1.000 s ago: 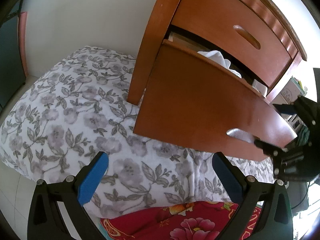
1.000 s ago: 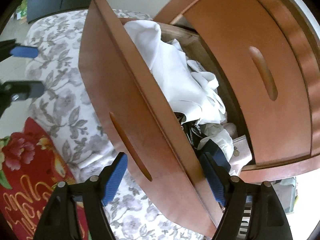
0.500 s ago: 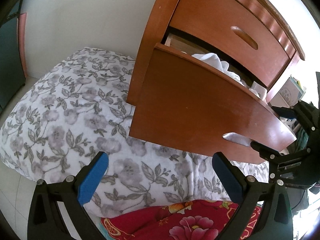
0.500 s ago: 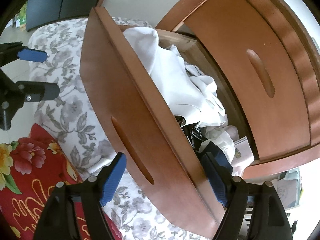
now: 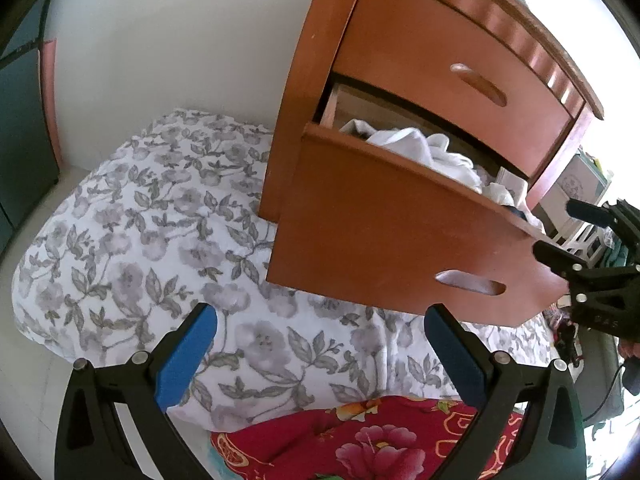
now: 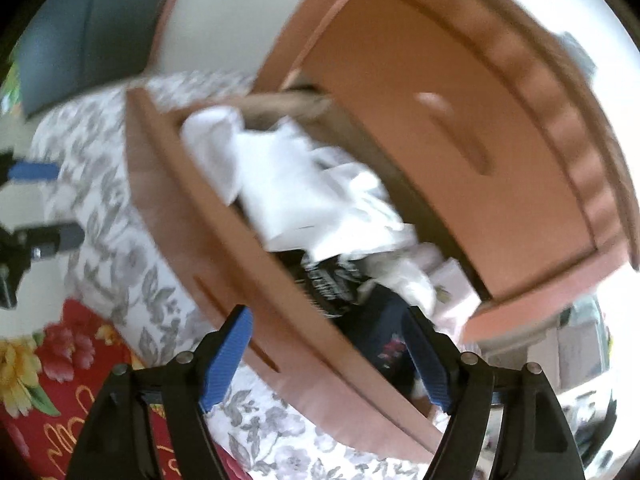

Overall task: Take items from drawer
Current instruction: 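Pull the lower drawer outward with the right gripper, then release the drawer front and withdraw the right gripper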

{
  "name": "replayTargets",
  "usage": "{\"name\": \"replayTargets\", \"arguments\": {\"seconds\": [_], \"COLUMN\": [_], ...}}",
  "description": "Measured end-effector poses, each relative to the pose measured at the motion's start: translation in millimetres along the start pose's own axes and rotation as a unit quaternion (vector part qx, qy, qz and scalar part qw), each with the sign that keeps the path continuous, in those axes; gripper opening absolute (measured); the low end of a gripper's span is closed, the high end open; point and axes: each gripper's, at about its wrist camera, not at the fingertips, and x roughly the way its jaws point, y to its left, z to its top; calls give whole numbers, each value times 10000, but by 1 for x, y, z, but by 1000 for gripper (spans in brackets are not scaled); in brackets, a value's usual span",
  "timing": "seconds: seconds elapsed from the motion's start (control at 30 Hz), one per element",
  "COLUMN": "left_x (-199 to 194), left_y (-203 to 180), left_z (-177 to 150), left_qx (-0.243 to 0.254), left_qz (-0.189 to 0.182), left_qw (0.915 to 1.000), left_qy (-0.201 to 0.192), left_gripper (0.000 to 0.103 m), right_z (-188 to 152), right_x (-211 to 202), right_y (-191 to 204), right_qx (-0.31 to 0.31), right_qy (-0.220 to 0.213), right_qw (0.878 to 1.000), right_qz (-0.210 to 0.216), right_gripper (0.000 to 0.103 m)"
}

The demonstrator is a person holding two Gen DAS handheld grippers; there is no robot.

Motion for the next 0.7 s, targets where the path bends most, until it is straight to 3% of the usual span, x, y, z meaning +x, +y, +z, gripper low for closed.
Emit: {"name": "replayTargets", "arguments": {"seconds": [0.23, 0.4, 0.7], "left_x": [-20, -32, -40], "left_y": [-14, -26, -39], "left_z": [5, 5, 3], "left_qx": [112, 184, 260], "left_qz": [179, 346, 577], "left_qw": [9996, 9986, 9972], "left_qy": [-200, -349, -387], "left_gripper": [103, 103, 103], "right_z": [-40, -73, -98], "right_x": [-48, -72, -70], "right_y": [-23, -38, -21], "right_qx": [1205, 2507, 2903], "right_qy": [-766, -1291, -1474], "right_qw": [9887, 9569, 9439], "right_qz": [-462, -693, -550], "right_gripper": [80, 86, 87]}}
